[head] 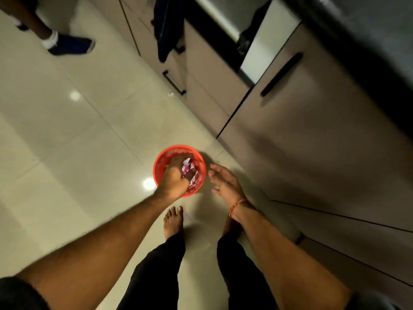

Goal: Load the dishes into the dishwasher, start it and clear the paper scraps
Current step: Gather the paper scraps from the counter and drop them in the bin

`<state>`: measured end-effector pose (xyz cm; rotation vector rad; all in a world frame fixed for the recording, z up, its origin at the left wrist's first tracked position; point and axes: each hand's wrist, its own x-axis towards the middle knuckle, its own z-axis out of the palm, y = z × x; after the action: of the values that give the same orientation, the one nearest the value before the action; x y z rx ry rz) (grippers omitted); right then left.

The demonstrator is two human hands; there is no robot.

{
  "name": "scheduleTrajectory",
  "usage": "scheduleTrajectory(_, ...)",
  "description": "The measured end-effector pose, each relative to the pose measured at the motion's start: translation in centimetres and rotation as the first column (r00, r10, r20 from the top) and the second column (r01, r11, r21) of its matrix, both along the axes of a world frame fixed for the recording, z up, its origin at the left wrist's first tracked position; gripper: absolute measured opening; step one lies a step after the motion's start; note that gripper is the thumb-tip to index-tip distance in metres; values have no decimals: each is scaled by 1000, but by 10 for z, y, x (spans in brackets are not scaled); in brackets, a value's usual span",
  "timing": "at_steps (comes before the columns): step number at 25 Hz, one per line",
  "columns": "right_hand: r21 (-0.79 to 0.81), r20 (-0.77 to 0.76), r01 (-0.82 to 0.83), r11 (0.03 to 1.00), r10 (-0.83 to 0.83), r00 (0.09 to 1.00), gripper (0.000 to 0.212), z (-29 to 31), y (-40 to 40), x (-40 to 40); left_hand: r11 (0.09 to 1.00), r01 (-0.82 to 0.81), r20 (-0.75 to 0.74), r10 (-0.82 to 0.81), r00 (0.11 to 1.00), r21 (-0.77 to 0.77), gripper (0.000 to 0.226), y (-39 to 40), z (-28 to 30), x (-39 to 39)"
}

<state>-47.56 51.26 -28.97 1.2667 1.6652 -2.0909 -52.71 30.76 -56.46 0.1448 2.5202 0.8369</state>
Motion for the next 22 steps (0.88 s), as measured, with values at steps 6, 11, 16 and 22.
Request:
scheduleTrajectory(6, 224, -59, -11, 975, 25, 998, 14, 162, 41, 49, 811, 359, -180, -310, 933, 462, 19, 119, 412, -26)
scheduleTrajectory(11, 372, -164, 120, 920, -62, 985, 20, 268, 78, 98, 635, 564, -303, -479, 824, 528, 15, 177, 509, 1)
scheduleTrajectory(16, 527, -311, 348, 775, -205, 928, 19, 339, 118, 152, 415, 710, -417, -598, 684, 569, 17, 242, 577, 42)
scheduleTrajectory(22, 550, -456, 663, 508, -484, 747, 18, 385, 183, 225, 207, 805, -431, -756, 492, 556, 32, 331, 637, 86)
